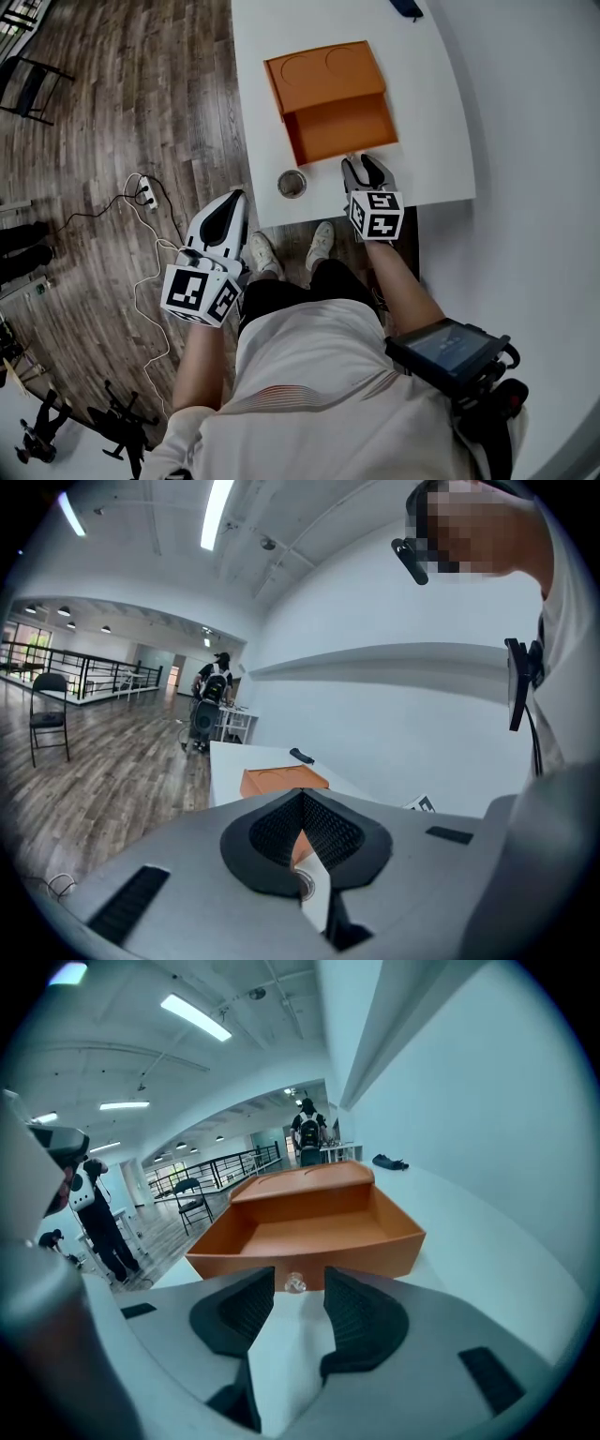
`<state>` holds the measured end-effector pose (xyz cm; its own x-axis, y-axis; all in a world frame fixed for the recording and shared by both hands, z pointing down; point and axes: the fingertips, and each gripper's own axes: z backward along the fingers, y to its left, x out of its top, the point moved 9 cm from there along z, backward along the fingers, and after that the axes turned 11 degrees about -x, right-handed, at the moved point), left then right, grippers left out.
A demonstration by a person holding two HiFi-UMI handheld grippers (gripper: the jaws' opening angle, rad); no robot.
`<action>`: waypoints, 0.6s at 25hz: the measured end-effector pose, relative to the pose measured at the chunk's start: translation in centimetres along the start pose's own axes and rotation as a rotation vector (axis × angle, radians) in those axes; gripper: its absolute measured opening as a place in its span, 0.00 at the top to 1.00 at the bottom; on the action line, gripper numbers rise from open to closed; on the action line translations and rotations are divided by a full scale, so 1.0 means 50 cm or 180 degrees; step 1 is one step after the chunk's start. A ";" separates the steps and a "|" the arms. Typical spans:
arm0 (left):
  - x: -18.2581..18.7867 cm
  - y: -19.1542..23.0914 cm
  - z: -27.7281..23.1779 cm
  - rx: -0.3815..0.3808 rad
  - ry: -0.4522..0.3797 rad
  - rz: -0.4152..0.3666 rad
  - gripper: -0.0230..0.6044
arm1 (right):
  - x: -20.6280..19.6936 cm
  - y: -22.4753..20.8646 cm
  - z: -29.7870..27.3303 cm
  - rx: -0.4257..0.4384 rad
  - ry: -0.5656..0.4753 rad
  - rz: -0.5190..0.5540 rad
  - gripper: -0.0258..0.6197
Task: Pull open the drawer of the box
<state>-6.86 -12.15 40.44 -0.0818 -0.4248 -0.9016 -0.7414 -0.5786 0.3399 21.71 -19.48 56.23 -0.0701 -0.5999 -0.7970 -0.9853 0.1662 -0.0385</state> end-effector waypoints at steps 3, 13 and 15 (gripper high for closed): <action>0.015 -0.009 0.001 0.0022 -0.0052 -0.0063 0.95 | 0.040 -0.013 0.042 0.0056 -0.0272 -0.0117 0.72; 0.092 -0.069 0.012 0.0107 -0.0294 -0.0275 0.95 | 0.208 -0.045 0.204 0.0409 -0.1239 -0.0259 0.82; 0.105 -0.078 0.019 0.0073 -0.0343 -0.0306 0.95 | 0.229 -0.045 0.244 0.0417 -0.1430 -0.0239 0.90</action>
<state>-5.01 -11.45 34.14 -0.0796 -0.2903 -0.9536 -0.7643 -0.5964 0.2454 25.03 -17.19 39.86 0.1034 -0.2208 -0.9698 -0.9552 0.2499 -0.1588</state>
